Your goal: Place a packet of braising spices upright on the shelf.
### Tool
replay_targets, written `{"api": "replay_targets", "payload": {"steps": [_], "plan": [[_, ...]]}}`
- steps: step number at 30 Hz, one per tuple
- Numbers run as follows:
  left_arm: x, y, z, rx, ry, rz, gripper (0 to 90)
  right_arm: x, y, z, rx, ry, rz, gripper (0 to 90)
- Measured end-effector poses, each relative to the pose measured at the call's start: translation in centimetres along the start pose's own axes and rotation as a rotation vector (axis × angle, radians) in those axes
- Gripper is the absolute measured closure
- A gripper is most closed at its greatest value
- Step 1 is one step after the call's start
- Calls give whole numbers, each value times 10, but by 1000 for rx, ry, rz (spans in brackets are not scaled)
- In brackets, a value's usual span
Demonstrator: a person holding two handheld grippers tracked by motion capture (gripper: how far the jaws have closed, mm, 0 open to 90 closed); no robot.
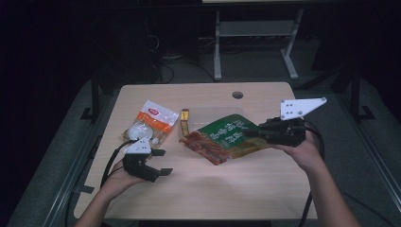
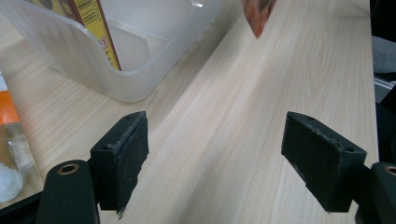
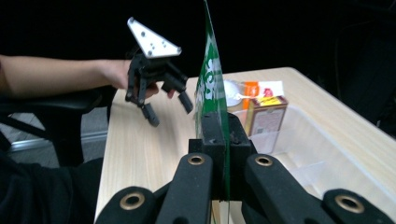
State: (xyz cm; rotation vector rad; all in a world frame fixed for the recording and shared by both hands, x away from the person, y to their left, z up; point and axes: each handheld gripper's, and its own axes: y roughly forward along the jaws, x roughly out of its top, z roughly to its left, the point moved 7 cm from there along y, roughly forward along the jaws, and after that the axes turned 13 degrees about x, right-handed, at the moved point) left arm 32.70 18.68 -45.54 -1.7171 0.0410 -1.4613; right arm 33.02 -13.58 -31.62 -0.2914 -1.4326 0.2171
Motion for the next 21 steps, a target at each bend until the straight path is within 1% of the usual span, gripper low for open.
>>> {"api": "replay_targets", "payload": {"steps": [1, 4, 5, 7, 8, 10, 12, 13, 14, 15, 16, 18, 19, 21], "plan": [[0, 1, 1, 1, 14, 1, 220, 2, -4, -1, -8, 2, -8, 900], [-1, 2, 0, 6, 8, 8, 197, 5, -11, -6, -36, 4, -29, 900], [-1, 3, 1, 9, 10, 10, 185, 6, -13, -8, -52, 7, -32, 900], [-2, 4, 0, 10, 9, 17, 175, 7, -17, -13, -72, 17, -37, 900], [-2, 4, 0, 10, 7, 16, 172, 7, -19, -16, -91, 25, -40, 900], [-2, 5, -1, 8, -3, 11, 170, 8, -22, -21, -115, 37, -44, 900], [-2, 5, -1, 8, 4, 18, 166, 10, -24, -26, -139, 50, -45, 900], [-3, 5, -1, 7, 4, 26, 166, 11, -25, -28, -143, 49, -40, 900], [-3, 5, -1, 8, 1, 23, 166, 12, -26, -31, -156, 51, -38, 900], [-3, 6, -1, 8, -2, 22, 166, 13, -26, -33, -159, 53, -36, 900], [-4, 5, 0, 11, 14, 32, 166, 15, -26, -34, -169, 54, -35, 900], [-4, 5, 0, 12, 13, 32, 165, 19, -28, -39, -188, 57, -29, 900], [-4, 5, 0, 12, 14, 31, 165, 21, -29, -42, -210, 61, -23, 900], [-4, 5, 0, 12, 15, 30, 164, 22, -30, -47, -231, 68, -13, 900]]}}
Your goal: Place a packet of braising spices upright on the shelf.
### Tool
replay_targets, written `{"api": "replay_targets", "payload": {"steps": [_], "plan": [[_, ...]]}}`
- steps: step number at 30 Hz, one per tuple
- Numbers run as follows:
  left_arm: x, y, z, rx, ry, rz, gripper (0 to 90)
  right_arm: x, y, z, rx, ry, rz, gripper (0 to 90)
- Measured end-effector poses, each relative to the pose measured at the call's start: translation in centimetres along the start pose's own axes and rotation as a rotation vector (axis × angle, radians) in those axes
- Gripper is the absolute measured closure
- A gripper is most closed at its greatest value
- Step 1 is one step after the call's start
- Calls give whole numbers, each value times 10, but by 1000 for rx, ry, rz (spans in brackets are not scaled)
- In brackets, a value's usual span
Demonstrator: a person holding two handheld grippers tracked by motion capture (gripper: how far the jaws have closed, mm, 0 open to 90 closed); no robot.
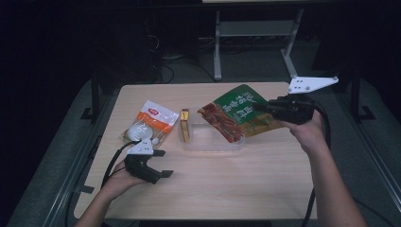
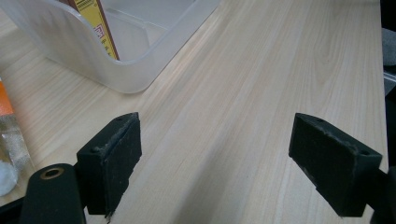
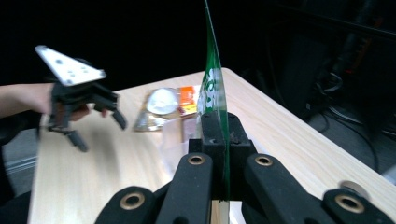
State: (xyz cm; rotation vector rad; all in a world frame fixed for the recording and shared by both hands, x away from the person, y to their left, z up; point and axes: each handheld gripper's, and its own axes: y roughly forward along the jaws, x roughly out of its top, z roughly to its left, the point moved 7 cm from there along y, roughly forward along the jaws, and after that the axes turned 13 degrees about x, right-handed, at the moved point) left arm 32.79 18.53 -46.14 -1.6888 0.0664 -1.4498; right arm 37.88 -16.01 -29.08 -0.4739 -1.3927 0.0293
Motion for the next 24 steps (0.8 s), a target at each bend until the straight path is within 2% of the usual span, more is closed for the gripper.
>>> {"api": "replay_targets", "payload": {"steps": [13, 18, 19, 22, 24], "plan": [[-1, 1, 0, 5, 13, 11, 158, -12, 8, -28, -98, 77, 35, 900], [-2, 2, 0, 8, 20, 15, 156, -14, 11, -34, -130, 92, 54, 900], [-1, 3, -2, 7, 6, 11, 156, -14, 11, -35, -135, 93, 56, 900], [-2, 3, -2, 10, 20, 16, 154, -15, 15, -39, -157, 103, 70, 900], [-2, 4, -4, 6, 15, 14, 154, -15, 17, -40, -164, 109, 76, 900]]}}
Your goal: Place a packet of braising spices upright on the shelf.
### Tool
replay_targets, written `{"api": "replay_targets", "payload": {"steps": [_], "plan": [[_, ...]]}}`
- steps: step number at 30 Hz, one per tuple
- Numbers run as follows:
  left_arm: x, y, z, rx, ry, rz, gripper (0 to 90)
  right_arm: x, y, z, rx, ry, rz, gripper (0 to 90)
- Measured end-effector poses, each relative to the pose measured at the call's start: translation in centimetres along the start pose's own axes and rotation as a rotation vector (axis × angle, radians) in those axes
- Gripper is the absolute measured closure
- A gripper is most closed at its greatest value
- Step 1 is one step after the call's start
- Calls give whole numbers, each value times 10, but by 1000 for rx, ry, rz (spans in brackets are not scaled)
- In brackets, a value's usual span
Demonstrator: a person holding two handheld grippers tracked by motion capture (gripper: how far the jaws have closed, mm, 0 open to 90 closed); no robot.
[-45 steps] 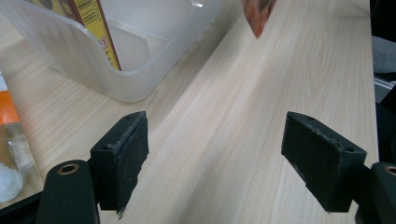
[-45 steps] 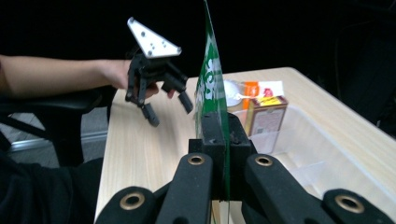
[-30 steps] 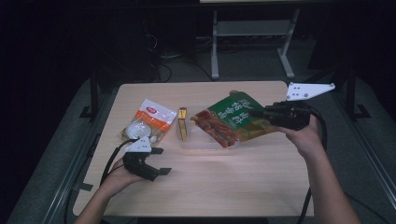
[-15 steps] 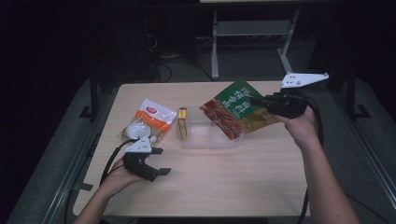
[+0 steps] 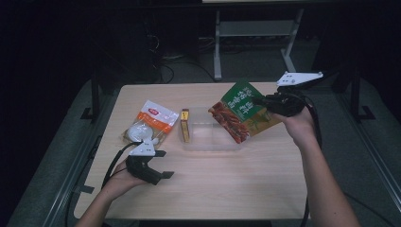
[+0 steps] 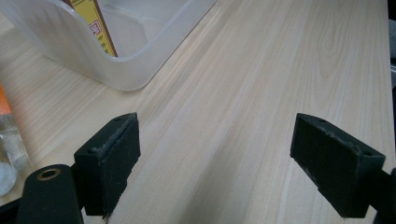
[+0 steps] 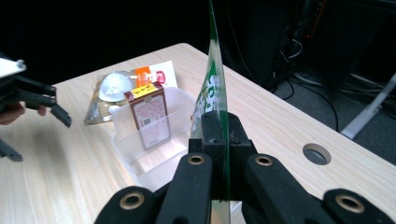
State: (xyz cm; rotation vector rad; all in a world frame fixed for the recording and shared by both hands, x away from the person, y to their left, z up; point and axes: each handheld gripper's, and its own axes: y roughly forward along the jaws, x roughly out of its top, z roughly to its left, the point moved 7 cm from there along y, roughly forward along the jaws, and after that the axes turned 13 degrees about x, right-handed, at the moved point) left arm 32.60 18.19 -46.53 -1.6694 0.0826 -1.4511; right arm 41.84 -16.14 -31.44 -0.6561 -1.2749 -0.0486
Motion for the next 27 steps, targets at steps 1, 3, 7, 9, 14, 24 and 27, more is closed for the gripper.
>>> {"api": "replay_targets", "payload": {"steps": [1, 3, 7, 9, 14, 24, 27], "plan": [[0, 0, 0, 0, 6, 2, 154, 0, 1, -1, -12, 3, 3, 900], [-1, 1, 0, -1, 13, 4, 154, 1, 4, -2, -20, 10, 11, 900], [-2, 3, -2, -3, 26, 15, 154, 1, 9, -6, -47, 13, 28, 900], [-3, 3, -2, -3, 32, 18, 151, 0, 13, -8, -63, 18, 37, 900], [-2, 4, -4, -2, 42, 21, 148, -2, 20, -13, -89, 33, 56, 900], [-4, 6, -6, -5, 45, 29, 145, -3, 32, -17, -94, 49, 75, 900], [-4, 7, -7, -3, 47, 36, 141, -3, 33, -18, -100, 54, 83, 900]]}}
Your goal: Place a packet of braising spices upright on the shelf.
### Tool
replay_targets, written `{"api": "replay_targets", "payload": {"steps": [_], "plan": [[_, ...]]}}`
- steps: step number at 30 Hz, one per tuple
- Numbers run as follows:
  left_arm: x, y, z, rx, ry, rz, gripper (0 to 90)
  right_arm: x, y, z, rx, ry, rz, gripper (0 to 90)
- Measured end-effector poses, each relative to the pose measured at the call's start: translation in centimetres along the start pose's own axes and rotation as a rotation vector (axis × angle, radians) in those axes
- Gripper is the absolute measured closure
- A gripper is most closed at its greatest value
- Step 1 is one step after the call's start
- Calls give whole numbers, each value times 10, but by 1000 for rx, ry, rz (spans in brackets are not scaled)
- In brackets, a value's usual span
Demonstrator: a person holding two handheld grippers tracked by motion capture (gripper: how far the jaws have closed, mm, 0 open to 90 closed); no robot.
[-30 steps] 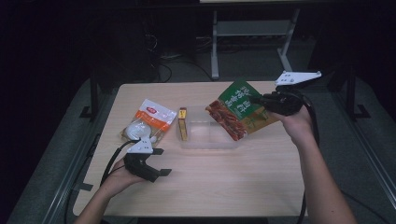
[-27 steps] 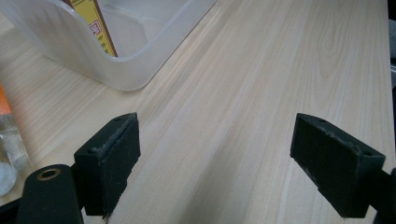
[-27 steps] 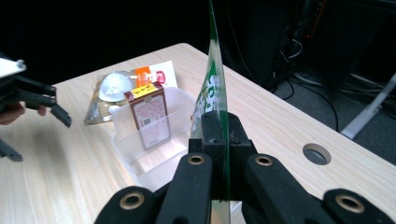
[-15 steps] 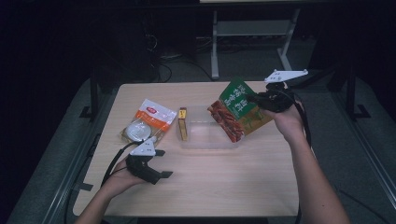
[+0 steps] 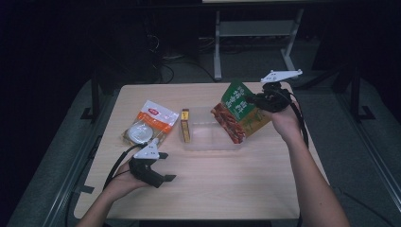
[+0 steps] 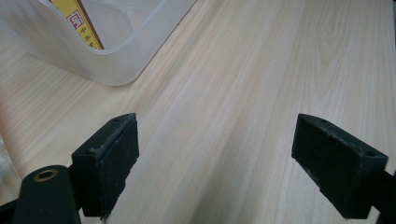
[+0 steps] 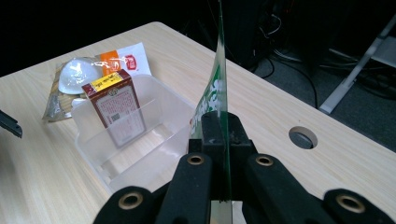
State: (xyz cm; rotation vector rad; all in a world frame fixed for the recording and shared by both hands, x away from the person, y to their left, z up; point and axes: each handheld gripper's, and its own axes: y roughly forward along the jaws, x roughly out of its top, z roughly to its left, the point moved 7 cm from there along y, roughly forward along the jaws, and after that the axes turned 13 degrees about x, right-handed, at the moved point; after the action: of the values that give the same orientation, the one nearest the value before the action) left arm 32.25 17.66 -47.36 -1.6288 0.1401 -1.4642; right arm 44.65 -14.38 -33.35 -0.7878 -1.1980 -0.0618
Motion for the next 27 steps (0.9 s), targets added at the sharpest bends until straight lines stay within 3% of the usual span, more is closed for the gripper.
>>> {"api": "replay_targets", "payload": {"steps": [10, 20, 27], "plan": [[0, 0, -1, -6, 3, 0, 141, 10, 11, -2, 2, -3, 40, 898], [-1, 2, -4, -21, 13, 8, 142, 19, 23, -7, 25, 29, 97, 896], [-4, 5, -4, -24, 18, 22, 143, 21, 31, -9, 30, 25, 100, 869]]}}
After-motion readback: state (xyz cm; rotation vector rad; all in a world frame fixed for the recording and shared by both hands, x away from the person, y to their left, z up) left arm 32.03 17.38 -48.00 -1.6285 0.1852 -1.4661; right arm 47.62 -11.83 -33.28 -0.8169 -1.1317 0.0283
